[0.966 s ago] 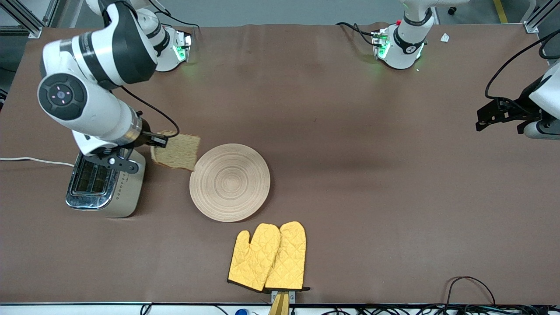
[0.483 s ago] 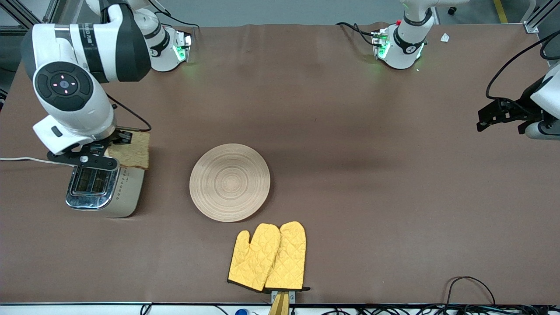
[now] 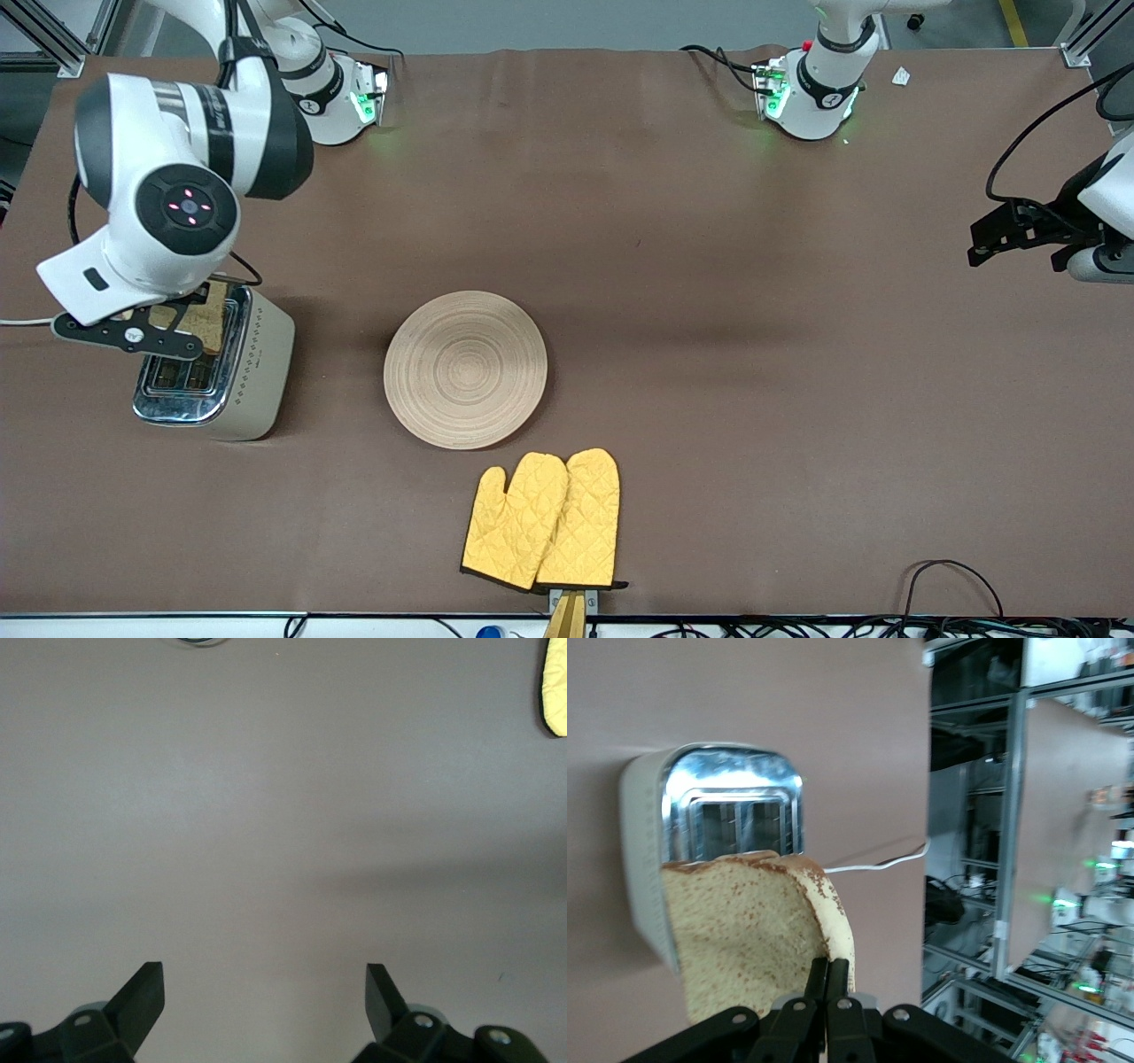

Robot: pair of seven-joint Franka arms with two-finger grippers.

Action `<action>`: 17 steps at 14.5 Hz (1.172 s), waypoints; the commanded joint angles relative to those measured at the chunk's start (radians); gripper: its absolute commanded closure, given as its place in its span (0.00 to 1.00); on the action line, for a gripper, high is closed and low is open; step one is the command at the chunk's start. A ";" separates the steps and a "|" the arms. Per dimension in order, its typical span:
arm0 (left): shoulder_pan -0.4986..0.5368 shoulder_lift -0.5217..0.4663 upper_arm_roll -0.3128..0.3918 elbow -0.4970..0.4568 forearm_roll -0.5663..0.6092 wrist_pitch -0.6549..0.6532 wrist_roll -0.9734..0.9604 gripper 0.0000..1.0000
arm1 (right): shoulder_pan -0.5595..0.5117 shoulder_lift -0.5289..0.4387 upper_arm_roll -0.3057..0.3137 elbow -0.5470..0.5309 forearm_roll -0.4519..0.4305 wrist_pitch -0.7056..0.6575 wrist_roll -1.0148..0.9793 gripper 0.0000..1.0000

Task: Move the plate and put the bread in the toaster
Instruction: 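Lower the bread into the toaster slot and open the right gripper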

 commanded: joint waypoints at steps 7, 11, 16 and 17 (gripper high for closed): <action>-0.005 0.012 0.000 0.028 0.004 -0.028 -0.016 0.00 | -0.011 -0.002 0.010 -0.181 -0.163 0.102 0.205 1.00; -0.012 0.009 -0.008 0.029 0.005 -0.028 -0.030 0.00 | -0.045 0.000 0.010 -0.201 -0.166 0.157 0.205 1.00; -0.010 0.009 -0.008 0.029 0.005 -0.028 -0.032 0.00 | -0.049 0.015 0.010 -0.211 -0.169 0.179 0.206 1.00; -0.010 0.009 -0.008 0.029 0.005 -0.028 -0.030 0.00 | -0.049 0.023 0.010 -0.211 -0.169 0.180 0.206 1.00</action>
